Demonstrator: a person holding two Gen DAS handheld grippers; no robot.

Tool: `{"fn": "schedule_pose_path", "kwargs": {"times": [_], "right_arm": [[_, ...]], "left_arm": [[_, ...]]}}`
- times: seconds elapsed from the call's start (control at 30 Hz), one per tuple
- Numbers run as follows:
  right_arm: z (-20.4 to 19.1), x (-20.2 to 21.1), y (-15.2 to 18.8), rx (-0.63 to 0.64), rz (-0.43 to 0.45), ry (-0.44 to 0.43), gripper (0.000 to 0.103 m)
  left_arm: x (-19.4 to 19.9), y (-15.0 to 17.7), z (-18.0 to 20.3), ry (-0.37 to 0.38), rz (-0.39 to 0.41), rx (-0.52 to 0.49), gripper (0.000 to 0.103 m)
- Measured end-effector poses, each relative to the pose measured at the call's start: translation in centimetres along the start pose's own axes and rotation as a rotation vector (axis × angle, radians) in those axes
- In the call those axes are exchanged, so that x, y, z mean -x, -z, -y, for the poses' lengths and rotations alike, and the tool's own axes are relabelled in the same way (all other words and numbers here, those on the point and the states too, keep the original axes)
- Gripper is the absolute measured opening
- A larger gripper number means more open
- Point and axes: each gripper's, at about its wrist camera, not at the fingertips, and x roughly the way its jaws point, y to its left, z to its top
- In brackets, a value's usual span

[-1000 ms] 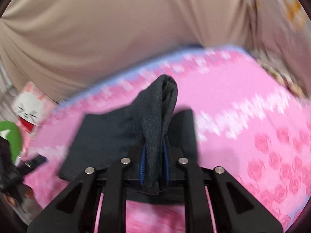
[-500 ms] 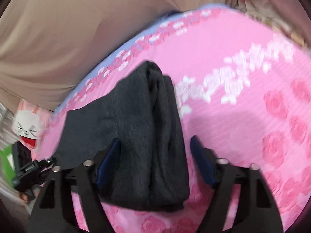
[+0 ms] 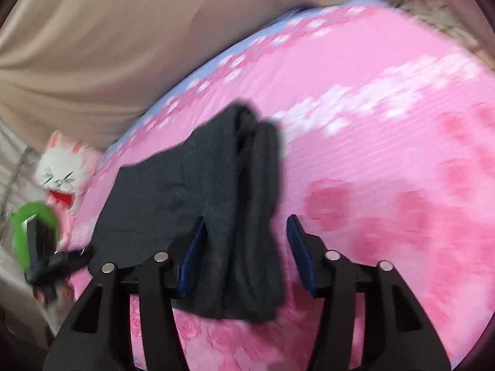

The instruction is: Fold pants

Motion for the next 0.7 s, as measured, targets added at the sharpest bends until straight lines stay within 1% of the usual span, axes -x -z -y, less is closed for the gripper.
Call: {"fn": "schedule_pose_path", "kwargs": {"times": [0.03,0.07,0.1,0.17,0.2,0.23,0.27,0.3,0.33,0.37,0.4,0.47,0.5,0.53,0.57,0.63,0.7], "right_arm": [[-1.1,1.2,-0.6,0.046,0.035,0.02,0.052],[-2.5,2.1,-1.2,0.083,0.052,0.003,0.052],[-4.7,2.7,-1.9,0.13,0.06,-0.057,0.052],[-8.9,2.4,-2.7,0.21,0.047,-0.147,0.047],[-12.4,1.3,-2.8,0.283,0.019,-0.194,0.039],[-15.1,0.1,-2.6,0.34,-0.008,-0.222,0.032],[-17.3,-1.2,-2.3,0.387,-0.032,-0.24,0.028],[-20.2,-3.6,-1.8,0.447,-0.075,-0.251,0.02],[-22.4,-5.8,-1.6,0.484,-0.111,-0.247,0.017],[-23.8,-7.6,-1.6,0.507,-0.135,-0.237,0.017],[-25.5,-10.3,-1.4,0.538,-0.165,-0.209,0.017],[-27.4,-15.2,-0.9,0.548,-0.253,-0.163,0.017],[-27.4,-18.5,-0.7,0.542,-0.297,-0.11,0.015],[-27.4,-19.4,-0.8,0.534,-0.244,-0.126,0.015],[-27.6,-19.6,-0.9,0.539,-0.251,-0.119,0.015],[-27.6,-19.5,-1.4,0.506,-0.25,-0.119,0.014],[-26.8,-18.2,-1.6,0.475,-0.225,-0.134,0.014]], "left_arm": [[0.8,0.7,0.1,0.012,0.028,-0.006,0.048],[1.3,1.1,0.3,0.036,0.047,-0.02,0.055],[1.4,1.5,0.8,0.057,0.047,-0.041,0.057],[0.8,1.8,1.7,0.059,0.029,-0.07,0.057],[0.1,2.0,1.8,0.026,0.016,-0.087,0.051],[-0.5,2.0,1.8,0.005,0.006,-0.092,0.047],[-0.6,2.1,1.5,-0.003,0.012,-0.092,0.044],[-0.4,2.2,1.2,0.01,0.016,-0.088,0.042],[-0.3,2.3,0.9,0.021,0.013,-0.08,0.041],[-0.1,2.4,0.2,0.037,0.009,-0.066,0.041],[0.0,2.5,-0.4,0.056,0.005,-0.053,0.043],[0.2,2.6,-1.4,0.109,0.013,-0.042,0.043],[0.3,2.7,-1.8,0.13,0.02,-0.043,0.042],[0.3,2.9,-2.1,0.14,0.026,-0.036,0.042],[0.3,3.0,-2.3,0.154,0.033,-0.033,0.041],[0.4,3.0,-2.5,0.171,0.041,-0.03,0.041],[0.6,2.9,-2.3,0.161,0.044,-0.027,0.042]]}}
